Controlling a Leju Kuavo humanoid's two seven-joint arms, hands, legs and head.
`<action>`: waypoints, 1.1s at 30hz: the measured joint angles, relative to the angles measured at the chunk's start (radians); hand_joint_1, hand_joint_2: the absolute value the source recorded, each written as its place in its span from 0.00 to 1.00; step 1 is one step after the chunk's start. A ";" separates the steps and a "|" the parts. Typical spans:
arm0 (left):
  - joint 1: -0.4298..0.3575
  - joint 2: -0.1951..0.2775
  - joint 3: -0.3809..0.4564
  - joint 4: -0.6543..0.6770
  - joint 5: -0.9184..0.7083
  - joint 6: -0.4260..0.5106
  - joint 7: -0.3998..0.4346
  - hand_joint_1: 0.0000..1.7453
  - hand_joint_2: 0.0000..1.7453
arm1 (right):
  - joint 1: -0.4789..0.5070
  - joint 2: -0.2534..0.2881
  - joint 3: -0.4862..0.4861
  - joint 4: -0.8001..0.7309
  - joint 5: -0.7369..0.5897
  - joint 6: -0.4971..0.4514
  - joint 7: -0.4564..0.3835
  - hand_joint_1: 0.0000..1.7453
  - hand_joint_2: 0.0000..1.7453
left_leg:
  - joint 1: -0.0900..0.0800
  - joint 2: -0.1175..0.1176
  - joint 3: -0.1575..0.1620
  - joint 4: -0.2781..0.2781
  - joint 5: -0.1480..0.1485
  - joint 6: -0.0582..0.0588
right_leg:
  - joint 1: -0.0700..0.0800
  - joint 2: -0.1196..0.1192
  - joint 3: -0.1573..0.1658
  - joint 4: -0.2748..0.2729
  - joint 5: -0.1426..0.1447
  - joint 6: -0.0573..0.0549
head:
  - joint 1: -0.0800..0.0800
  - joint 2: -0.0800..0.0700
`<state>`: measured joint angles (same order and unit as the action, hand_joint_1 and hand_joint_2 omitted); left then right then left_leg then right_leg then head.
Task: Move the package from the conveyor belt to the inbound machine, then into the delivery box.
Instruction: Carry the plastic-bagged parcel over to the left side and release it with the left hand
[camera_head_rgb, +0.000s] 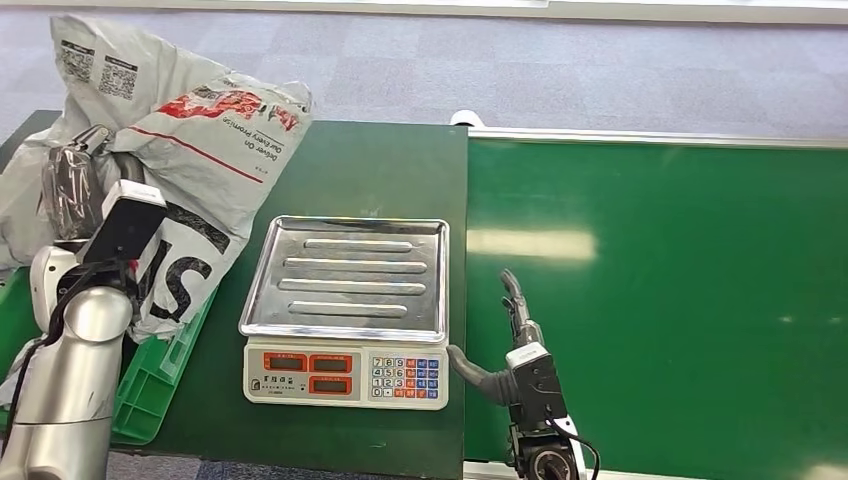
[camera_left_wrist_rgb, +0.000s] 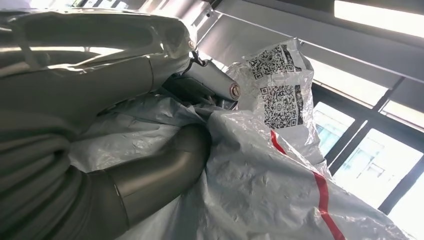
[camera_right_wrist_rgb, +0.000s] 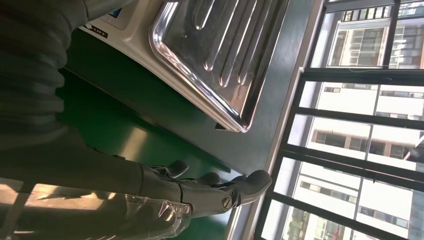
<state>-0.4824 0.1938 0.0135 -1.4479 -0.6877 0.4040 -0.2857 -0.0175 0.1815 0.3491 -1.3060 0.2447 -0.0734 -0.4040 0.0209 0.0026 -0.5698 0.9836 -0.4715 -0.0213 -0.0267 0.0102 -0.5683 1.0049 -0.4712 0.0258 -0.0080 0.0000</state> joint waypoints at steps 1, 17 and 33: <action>0.000 0.002 0.002 0.004 0.000 0.000 0.000 0.97 1.00 | 0.000 0.001 -0.001 0.002 -0.001 0.000 0.000 0.00 1.00 | 0.000 0.000 0.000 0.000 0.000 0.000 | 0.000 0.000 0.000 0.000 0.000 0.000 | 0.000 0.000; 0.038 0.083 0.165 0.173 -0.047 -0.044 0.089 0.82 1.00 | 0.000 0.003 -0.005 0.030 0.008 -0.037 0.012 0.00 1.00 | 0.001 0.001 0.000 0.000 0.000 0.000 | 0.001 0.001 -0.001 0.000 0.000 0.000 | 0.000 0.000; 0.161 0.060 0.291 0.119 0.019 -0.028 0.112 0.00 1.00 | 0.001 0.001 -0.006 0.046 0.056 -0.077 0.057 0.00 1.00 | 0.001 0.001 0.000 0.000 0.000 0.000 | 0.001 0.001 -0.001 0.000 0.000 0.000 | 0.000 0.000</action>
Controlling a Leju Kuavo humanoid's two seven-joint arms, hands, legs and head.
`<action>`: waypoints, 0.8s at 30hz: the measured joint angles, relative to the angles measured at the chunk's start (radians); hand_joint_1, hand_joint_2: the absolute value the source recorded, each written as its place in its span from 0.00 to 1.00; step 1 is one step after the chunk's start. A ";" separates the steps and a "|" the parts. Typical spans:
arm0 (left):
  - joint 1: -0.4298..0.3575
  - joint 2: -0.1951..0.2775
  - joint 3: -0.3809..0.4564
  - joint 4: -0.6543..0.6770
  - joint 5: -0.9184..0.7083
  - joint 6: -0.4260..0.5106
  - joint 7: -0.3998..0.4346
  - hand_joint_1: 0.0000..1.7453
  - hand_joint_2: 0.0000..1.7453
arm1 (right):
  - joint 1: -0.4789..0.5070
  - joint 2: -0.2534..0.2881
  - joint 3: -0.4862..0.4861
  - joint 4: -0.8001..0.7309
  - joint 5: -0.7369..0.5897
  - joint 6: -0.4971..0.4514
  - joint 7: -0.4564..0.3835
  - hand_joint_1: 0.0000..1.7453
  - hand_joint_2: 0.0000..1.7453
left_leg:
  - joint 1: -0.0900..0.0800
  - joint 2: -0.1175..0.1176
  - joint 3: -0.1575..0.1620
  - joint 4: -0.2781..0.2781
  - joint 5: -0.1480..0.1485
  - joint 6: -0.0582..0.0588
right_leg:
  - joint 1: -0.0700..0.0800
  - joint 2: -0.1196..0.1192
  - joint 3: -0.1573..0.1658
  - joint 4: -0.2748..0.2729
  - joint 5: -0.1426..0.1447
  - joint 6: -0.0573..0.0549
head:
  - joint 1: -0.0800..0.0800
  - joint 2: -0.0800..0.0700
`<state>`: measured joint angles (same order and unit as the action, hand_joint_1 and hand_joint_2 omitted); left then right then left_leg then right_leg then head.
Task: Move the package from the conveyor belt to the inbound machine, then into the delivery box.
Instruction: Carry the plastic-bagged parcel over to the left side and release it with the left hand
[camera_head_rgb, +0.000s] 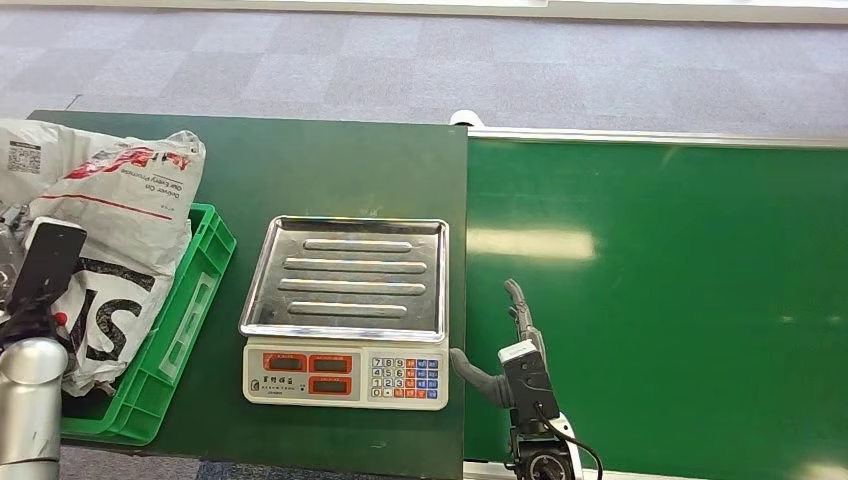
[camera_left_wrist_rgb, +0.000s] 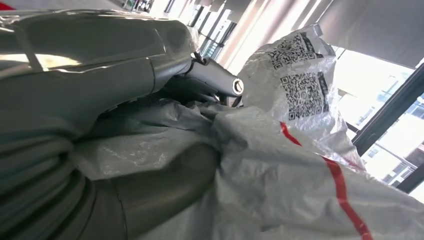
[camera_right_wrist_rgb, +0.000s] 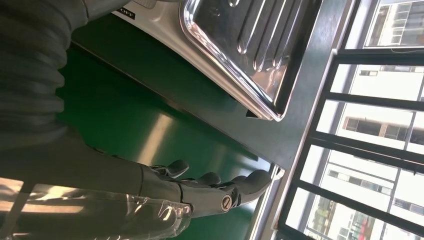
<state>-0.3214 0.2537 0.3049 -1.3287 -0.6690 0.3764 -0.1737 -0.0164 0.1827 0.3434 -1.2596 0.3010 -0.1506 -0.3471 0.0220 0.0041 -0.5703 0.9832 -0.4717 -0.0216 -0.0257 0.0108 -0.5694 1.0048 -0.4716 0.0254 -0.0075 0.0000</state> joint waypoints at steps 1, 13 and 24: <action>0.009 -0.005 0.006 -0.011 0.010 -0.001 0.000 0.00 1.00 | 0.000 0.000 0.000 0.003 0.001 0.000 0.000 0.00 1.00 | 0.000 0.000 0.000 0.000 0.000 0.000 | 0.000 0.000 0.000 0.000 0.000 0.000 | 0.000 0.000; 0.079 -0.083 0.037 -0.184 0.432 0.038 -0.243 0.00 1.00 | -0.013 0.002 -0.002 0.035 0.002 -0.010 0.000 0.00 1.00 | 0.000 -0.002 0.000 0.000 0.000 0.000 | 0.000 -0.001 0.001 0.000 0.000 0.000 | 0.000 0.000; 0.153 -0.186 0.009 -0.296 0.498 0.137 -0.388 0.00 1.00 | -0.045 0.002 -0.002 0.060 -0.006 -0.016 -0.002 0.00 1.00 | -0.001 -0.002 0.000 0.000 0.000 0.000 | -0.001 0.000 0.001 -0.001 0.000 0.000 | 0.000 0.000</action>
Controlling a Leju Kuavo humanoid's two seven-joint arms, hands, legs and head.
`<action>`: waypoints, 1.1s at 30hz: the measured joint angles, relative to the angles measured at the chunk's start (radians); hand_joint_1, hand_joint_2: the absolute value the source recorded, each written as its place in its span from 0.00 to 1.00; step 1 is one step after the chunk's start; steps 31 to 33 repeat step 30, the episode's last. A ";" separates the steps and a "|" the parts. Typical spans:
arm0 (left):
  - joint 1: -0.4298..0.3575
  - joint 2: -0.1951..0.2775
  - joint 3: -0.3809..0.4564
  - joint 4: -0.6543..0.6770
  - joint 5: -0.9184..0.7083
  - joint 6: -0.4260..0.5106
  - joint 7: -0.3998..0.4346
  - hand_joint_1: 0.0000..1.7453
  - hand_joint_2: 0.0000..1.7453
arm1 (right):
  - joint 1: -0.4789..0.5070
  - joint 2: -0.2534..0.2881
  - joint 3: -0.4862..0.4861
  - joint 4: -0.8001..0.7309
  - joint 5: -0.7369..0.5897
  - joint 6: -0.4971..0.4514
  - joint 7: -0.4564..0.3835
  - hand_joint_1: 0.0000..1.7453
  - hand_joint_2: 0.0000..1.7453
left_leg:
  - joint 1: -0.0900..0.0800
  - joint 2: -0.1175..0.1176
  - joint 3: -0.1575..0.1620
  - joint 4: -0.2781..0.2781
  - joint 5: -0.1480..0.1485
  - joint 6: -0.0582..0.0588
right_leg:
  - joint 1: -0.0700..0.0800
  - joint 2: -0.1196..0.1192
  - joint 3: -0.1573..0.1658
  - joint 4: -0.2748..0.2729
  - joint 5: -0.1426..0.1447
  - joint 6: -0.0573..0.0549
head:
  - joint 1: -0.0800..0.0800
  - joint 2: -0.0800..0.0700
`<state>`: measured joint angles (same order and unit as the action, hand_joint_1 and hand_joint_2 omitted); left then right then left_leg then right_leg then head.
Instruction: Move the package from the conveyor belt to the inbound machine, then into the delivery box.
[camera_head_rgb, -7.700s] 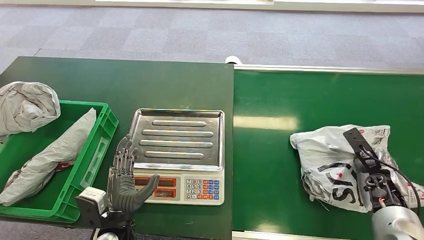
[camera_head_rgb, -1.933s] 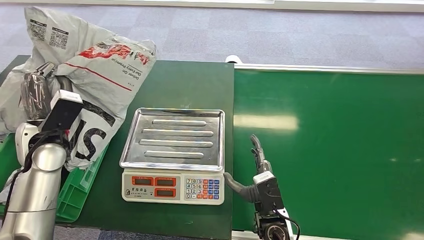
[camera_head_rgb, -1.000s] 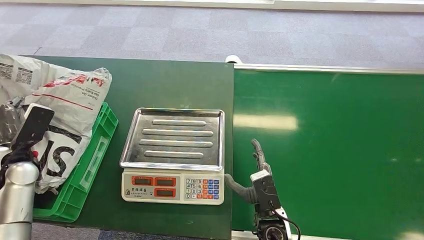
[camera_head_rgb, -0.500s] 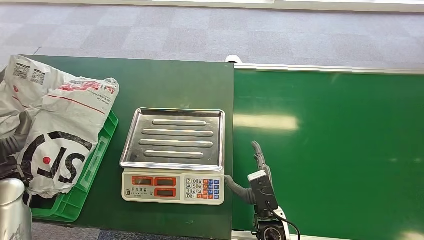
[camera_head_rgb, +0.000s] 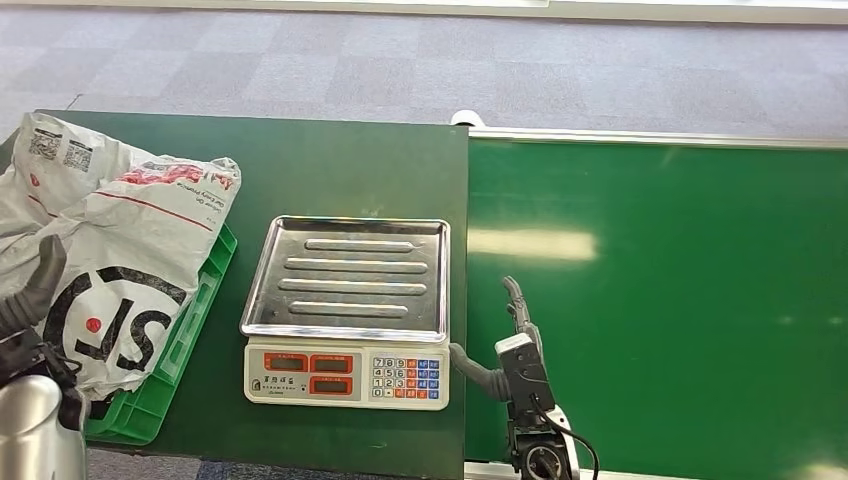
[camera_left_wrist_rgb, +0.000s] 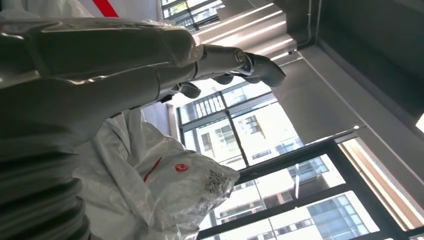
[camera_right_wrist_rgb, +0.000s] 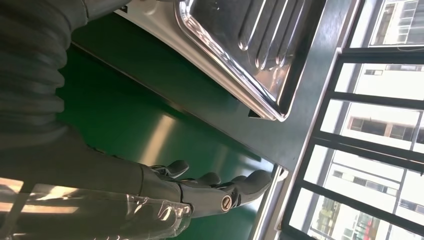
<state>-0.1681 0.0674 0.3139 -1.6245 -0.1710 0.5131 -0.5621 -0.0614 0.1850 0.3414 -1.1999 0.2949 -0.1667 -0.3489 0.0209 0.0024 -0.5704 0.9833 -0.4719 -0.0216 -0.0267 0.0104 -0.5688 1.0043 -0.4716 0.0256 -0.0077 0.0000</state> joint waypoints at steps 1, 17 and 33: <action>0.021 -0.020 -0.018 -0.016 0.004 0.034 -0.019 0.00 1.00 | -0.005 0.000 0.000 0.003 0.002 -0.002 0.001 0.00 1.00 | 0.000 0.000 0.000 0.000 0.000 0.000 | 0.000 0.000 0.000 0.000 0.000 0.000 | 0.000 0.000; 0.251 -0.171 -0.414 -0.258 0.209 0.029 -0.134 0.00 1.00 | -0.039 -0.004 -0.016 0.043 0.021 -0.012 -0.010 0.00 1.00 | 0.000 0.000 0.001 0.000 0.000 0.000 | 0.000 0.000 0.001 0.000 0.000 0.000 | 0.000 0.000; 0.188 -0.222 -0.511 -0.093 0.292 -0.389 -0.021 0.00 1.00 | -0.087 0.008 -0.021 0.070 -0.163 0.100 -0.071 0.00 1.00 | 0.000 -0.001 0.001 0.000 0.000 0.000 | 0.000 0.000 0.001 0.000 0.000 0.000 | 0.000 0.000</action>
